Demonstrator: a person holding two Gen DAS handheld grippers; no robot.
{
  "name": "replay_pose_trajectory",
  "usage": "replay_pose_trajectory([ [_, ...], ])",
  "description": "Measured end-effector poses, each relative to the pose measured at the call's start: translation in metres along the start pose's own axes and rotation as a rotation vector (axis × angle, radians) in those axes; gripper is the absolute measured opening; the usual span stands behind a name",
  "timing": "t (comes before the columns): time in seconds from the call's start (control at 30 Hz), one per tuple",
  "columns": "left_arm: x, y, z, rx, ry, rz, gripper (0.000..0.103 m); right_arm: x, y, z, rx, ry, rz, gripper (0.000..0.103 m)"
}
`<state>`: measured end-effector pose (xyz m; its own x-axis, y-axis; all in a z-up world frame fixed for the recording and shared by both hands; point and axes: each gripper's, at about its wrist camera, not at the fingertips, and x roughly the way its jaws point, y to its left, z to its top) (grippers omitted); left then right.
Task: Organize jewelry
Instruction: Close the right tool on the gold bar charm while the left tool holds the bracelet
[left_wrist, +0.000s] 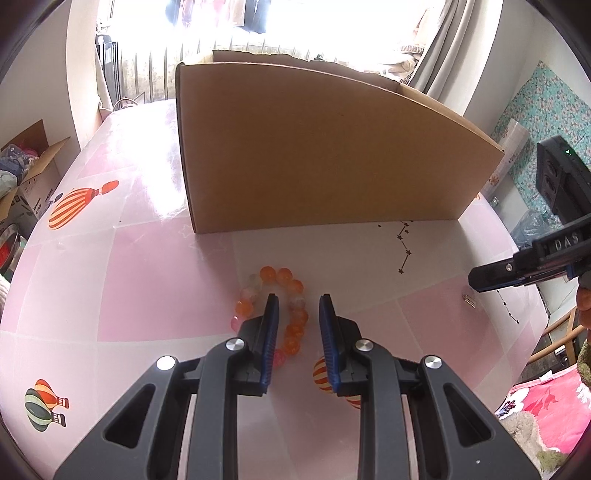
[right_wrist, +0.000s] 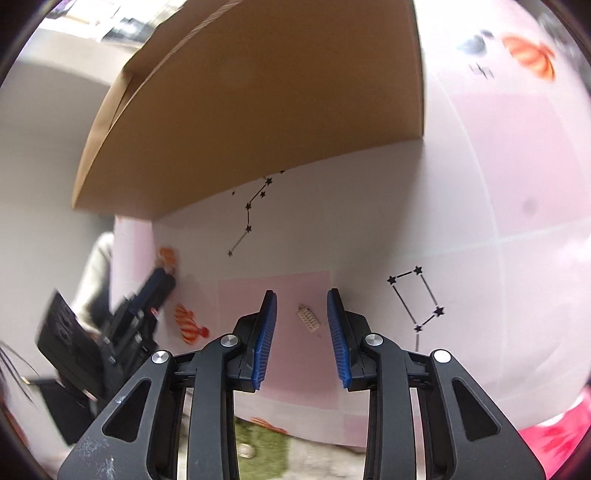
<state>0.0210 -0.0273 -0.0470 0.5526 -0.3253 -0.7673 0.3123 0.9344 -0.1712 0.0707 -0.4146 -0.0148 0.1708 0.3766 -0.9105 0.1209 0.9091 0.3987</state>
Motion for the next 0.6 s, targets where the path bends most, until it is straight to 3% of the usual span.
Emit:
replay_pose_trajectory([
  [0.13, 0.0, 0.0, 0.0, 0.005, 0.0, 0.0, 0.022, -0.001, 0.04, -0.018, -0.36, -0.045, -0.249, 0.028],
  [0.23, 0.0, -0.001, 0.001, 0.012, 0.004, 0.002, 0.022, 0.008, 0.061, -0.033, -0.577, -0.037, -0.363, 0.023],
  [0.37, 0.001, -0.001, 0.002, 0.018, 0.007, 0.006, 0.022, 0.016, 0.068, -0.038, -0.699, -0.001, -0.403, 0.016],
  [0.6, 0.001, -0.001, 0.002, 0.014, 0.011, 0.004, 0.022, 0.019, 0.067, -0.024, -0.742, 0.088, -0.386, 0.011],
])
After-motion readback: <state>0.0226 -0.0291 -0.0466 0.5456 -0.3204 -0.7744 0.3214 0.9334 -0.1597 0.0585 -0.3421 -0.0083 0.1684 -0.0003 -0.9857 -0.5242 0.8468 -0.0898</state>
